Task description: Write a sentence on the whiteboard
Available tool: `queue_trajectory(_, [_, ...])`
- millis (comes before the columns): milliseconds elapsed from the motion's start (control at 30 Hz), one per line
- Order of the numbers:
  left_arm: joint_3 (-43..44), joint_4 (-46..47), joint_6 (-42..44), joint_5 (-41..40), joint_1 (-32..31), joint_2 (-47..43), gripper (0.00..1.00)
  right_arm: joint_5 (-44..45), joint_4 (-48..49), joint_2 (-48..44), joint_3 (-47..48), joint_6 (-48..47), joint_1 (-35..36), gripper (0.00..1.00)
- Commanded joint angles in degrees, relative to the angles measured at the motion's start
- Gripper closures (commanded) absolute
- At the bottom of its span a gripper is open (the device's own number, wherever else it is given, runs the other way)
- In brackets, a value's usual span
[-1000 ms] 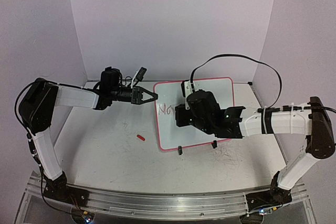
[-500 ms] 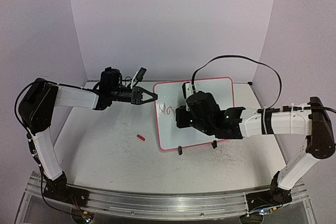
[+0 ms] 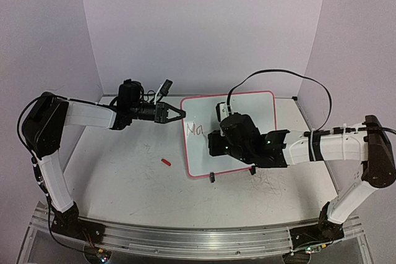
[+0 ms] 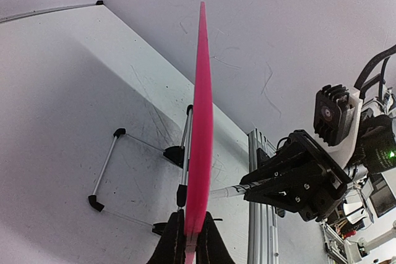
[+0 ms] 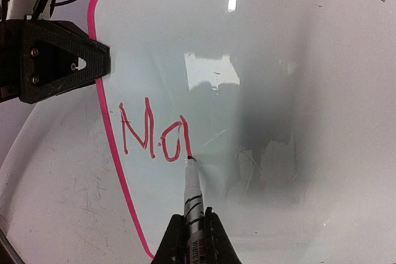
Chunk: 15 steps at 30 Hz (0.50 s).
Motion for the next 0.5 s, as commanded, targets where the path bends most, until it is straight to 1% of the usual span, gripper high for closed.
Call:
queue_trajectory(0, [-0.02, 1.04, -1.05, 2.59, -0.26, -3.04, 1.0, 1.11, -0.63, -0.29, 1.14, 0.07, -0.27, 1.0])
queue_trajectory(467, [-0.01, 1.05, -1.14, 2.72, -0.25, -3.01, 1.0, 2.86, 0.84, 0.91, 4.05, -1.63, -0.83, 1.0])
